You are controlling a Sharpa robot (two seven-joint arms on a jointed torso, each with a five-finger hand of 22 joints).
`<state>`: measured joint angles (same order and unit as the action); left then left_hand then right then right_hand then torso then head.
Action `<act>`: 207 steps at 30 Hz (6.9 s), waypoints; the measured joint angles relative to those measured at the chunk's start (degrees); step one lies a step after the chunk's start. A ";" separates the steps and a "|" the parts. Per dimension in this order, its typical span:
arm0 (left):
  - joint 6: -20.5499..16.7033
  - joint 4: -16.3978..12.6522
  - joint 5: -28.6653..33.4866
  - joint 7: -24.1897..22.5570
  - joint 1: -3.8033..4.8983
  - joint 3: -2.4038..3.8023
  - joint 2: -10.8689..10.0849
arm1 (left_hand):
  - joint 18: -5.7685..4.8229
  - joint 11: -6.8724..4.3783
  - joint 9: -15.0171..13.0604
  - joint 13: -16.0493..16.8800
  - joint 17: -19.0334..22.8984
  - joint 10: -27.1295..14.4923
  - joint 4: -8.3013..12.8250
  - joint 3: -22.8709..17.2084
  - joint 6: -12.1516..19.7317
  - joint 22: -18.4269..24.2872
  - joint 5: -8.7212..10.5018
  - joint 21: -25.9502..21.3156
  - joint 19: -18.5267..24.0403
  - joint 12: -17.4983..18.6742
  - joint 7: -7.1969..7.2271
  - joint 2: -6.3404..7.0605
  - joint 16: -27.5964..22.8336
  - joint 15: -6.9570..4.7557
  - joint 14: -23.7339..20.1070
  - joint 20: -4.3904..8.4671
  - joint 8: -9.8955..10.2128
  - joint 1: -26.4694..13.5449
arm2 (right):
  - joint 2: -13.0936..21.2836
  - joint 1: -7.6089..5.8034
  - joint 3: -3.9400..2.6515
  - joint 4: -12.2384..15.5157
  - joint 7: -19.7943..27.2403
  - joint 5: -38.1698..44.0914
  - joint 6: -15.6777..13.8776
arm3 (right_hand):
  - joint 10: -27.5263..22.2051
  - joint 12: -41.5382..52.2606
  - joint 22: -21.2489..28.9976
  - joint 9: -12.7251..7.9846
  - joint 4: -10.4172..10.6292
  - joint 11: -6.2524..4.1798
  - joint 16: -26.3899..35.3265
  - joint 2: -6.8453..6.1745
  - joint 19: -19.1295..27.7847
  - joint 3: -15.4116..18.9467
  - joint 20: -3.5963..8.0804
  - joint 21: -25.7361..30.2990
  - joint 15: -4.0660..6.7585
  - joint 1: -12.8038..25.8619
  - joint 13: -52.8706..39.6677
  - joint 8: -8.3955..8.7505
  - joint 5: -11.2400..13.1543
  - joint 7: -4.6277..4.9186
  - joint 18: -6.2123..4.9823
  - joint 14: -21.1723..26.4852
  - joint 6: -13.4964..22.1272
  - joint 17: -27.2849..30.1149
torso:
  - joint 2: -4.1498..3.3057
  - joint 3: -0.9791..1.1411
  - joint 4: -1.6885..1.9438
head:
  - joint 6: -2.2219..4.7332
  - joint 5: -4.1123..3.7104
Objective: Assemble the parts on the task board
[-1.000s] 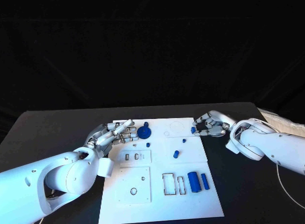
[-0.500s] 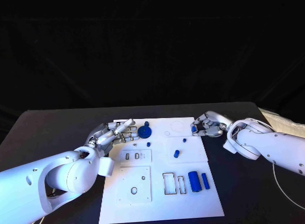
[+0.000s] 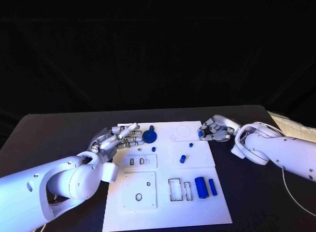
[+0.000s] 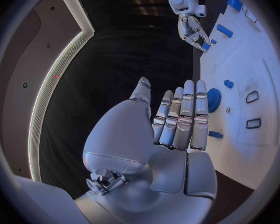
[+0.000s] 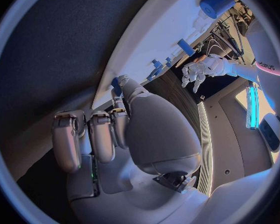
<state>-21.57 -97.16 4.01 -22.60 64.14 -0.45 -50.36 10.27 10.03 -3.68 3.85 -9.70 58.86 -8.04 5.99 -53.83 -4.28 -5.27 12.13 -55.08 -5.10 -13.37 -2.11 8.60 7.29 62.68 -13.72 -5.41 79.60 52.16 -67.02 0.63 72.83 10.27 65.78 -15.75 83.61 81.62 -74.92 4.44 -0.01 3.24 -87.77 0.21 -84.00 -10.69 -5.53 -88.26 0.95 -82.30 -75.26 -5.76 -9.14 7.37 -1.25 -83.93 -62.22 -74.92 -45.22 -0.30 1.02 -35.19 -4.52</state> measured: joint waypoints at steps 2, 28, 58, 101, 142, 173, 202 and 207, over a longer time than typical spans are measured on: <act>0.00 0.01 0.00 0.00 0.00 0.00 0.01 | 0.00 0.00 0.00 0.00 0.00 0.00 0.00 0.00 0.00 0.00 0.00 0.00 0.00 0.00 0.00 0.00 0.00 0.00 0.00 0.00 0.00 0.00 | 0.03 -0.01 -0.01 0.00 0.00 0.03 -0.04 | 0.12 0.00 0.00 0.01 -0.27 -0.14 0.00 0.03 0.00 -0.32 0.00 0.00 0.20 0.03 0.00 -0.15 0.13 -0.26 0.00 -0.19 -0.28 0.00 | 0.00 0.01 0.00 | -0.05 -0.02; 0.17 2.37 0.00 -0.14 0.00 0.00 -0.60 | 0.00 0.00 0.00 0.00 -0.09 0.00 0.00 0.00 0.00 0.04 0.00 0.00 0.00 0.00 0.00 0.00 0.00 0.00 0.00 0.00 0.00 0.00 | -0.55 -2.68 -0.14 15.09 -10.13 -4.48 -4.30 | 0.11 -0.20 0.01 0.02 0.13 -1.55 0.00 1.77 0.00 -1.20 1.23 0.00 1.43 3.85 0.32 -0.44 -1.52 -0.30 0.00 -0.20 -1.15 0.02 | 0.58 -0.35 0.14 | -0.53 0.18; 1.03 3.84 0.21 -1.33 0.02 0.01 -2.95 | 0.00 0.00 0.00 0.00 -0.19 0.00 0.16 0.16 0.00 0.08 0.00 0.00 -0.20 0.00 0.00 0.00 0.00 0.00 0.00 -0.20 0.00 0.00 | -14.88 2.63 0.90 17.42 -26.26 21.06 -1.82 | 0.38 -1.13 -0.02 0.03 0.19 -1.83 0.00 1.35 0.00 -1.76 1.63 0.00 1.42 4.26 0.10 -0.44 -1.45 -0.34 0.00 -0.19 -1.15 -0.02 | 1.32 -1.76 1.66 | -3.49 2.56; 1.26 3.39 0.36 -1.22 0.02 0.00 -2.59 | -0.01 0.00 0.00 0.00 -0.33 0.00 0.32 0.32 0.00 0.07 0.00 -0.27 -0.20 0.00 0.00 0.00 0.00 0.00 0.00 -0.20 0.00 0.00 | -15.55 2.75 0.64 17.32 -26.85 23.99 1.56 | -0.76 -3.45 0.01 0.34 1.62 -1.55 0.58 -2.98 0.01 0.35 1.62 0.44 1.42 9.57 0.31 -0.83 -2.74 -1.01 -0.01 -0.19 -1.68 0.01 | 1.31 -1.63 1.64 | -4.31 2.79; 1.34 3.71 0.45 -0.97 0.00 0.00 -2.32 | -0.01 0.00 0.00 0.00 -0.36 0.00 0.32 0.31 0.00 0.12 0.00 -0.27 -0.20 0.00 0.00 0.00 0.00 0.00 0.00 -0.20 0.00 0.00 | -14.08 4.41 1.26 19.67 -27.68 24.84 -5.28 | -7.03 -11.89 -0.02 -0.68 5.26 0.65 1.14 -6.62 0.01 6.85 0.37 1.39 -0.13 10.16 2.60 1.81 -2.74 1.41 -0.01 -0.08 5.91 -0.02 | 1.27 -1.63 1.69 | -4.11 2.66; 18.35 6.42 -46.00 45.55 8.24 0.00 3.89 | -5.01 -10.06 -8.55 45.64 -65.25 16.40 -8.44 11.49 -8.41 -57.96 2.45 60.07 -27.86 -48.64 9.20 -3.22 81.23 -11.09 21.28 11.90 -14.65 -10.36 | 4.70 -6.09 0.33 26.63 -7.63 -12.87 -9.81 | -8.69 -12.67 0.00 -0.55 10.19 1.17 3.67 -2.94 1.15 10.98 -0.74 3.96 -1.26 0.85 5.15 1.13 -4.29 2.23 -0.90 -0.20 10.21 0.00 | 3.70 0.07 0.42 | -4.76 3.78; 37.75 21.16 -62.53 60.73 10.85 -0.75 19.71 | -7.14 -11.09 -21.18 57.21 -65.23 15.37 -8.38 15.66 -2.24 -70.66 2.45 71.74 -28.67 -59.47 10.44 -6.04 81.23 -11.59 21.18 12.08 -27.08 -11.29 | 4.56 -6.57 0.41 24.38 -7.57 -19.50 -8.13 | -8.69 -12.90 -0.03 -0.52 9.60 1.17 4.66 -2.95 1.97 11.27 -0.74 4.90 -1.26 0.85 5.42 0.93 -4.82 1.85 -0.90 -0.20 9.84 0.02 | 4.04 0.36 0.32 | -5.93 4.53; 38.56 21.72 -62.87 60.99 10.86 -0.76 20.38 | -7.30 -11.08 -22.17 57.67 -65.23 15.37 -8.38 15.66 -1.82 -70.66 2.45 72.12 -28.67 -59.81 10.45 -6.42 81.23 -11.78 21.38 12.07 -27.91 -10.91 | 4.31 -6.58 0.42 24.12 -7.76 -19.53 -7.88 | -8.68 -12.90 -0.03 -0.53 9.56 1.17 4.88 -2.95 2.17 11.31 -0.53 4.94 -1.26 0.85 5.46 0.91 -4.82 1.85 -0.90 -0.20 9.84 -0.03 | 4.04 0.36 0.36 | -6.10 4.44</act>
<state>16.99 -75.44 -58.87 38.39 75.00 -1.21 -29.98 2.97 -1.05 -25.86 61.53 -74.93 74.23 -16.42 21.65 -55.64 -74.94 -2.82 84.25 -83.74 -64.91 -2.93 -8.53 89.83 -4.50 84.06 -1.65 -33.32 68.70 56.47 -73.60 1.05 96.95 2.51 46.25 -23.63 74.93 68.72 -74.94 3.91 9.55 4.41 -82.89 -2.73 -81.83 0.62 -6.06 -83.33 -0.32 -81.45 -69.80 -4.86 -13.96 9.23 -2.15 -84.13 -52.38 -74.95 -41.18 0.06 1.37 -41.30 -0.08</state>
